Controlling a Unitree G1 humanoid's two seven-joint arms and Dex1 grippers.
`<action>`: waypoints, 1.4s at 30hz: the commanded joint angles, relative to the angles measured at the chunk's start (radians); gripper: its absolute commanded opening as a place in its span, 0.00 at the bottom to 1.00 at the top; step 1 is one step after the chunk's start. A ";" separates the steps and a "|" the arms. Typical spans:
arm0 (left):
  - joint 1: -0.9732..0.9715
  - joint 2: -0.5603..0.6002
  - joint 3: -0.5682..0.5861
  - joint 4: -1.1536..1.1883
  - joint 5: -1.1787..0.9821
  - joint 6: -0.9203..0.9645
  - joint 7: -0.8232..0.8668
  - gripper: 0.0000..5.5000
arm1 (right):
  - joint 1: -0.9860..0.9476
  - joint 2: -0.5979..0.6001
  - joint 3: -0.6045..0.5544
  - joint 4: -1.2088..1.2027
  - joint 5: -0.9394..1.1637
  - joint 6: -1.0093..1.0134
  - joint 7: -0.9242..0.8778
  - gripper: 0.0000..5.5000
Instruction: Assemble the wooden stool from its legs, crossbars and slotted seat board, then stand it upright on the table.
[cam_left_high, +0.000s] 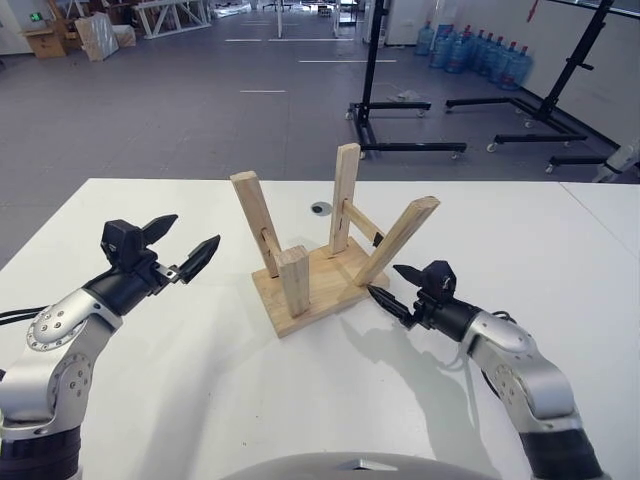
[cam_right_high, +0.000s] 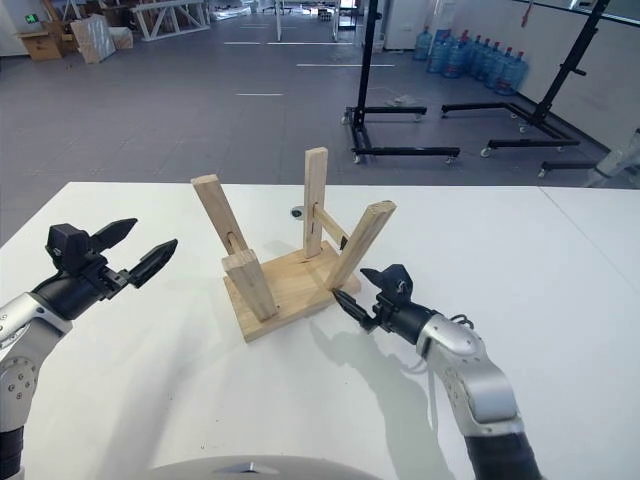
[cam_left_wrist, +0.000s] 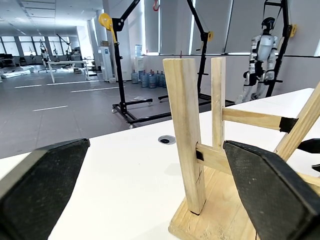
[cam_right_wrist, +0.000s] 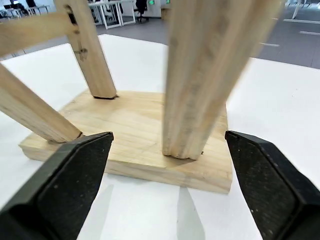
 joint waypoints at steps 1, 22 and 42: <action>-0.018 0.005 -0.032 0.019 0.017 -0.012 -0.021 0.89 | -0.154 -0.008 -0.003 0.270 -0.041 -0.132 0.092 0.75; 0.021 0.014 -0.010 0.189 0.049 -0.066 -0.093 0.89 | -0.243 0.015 0.070 0.519 -0.052 -0.380 0.502 0.75; 0.056 0.103 -0.358 0.210 0.354 -0.352 -0.323 0.89 | -0.309 0.055 0.108 0.585 -0.104 -0.450 0.567 0.75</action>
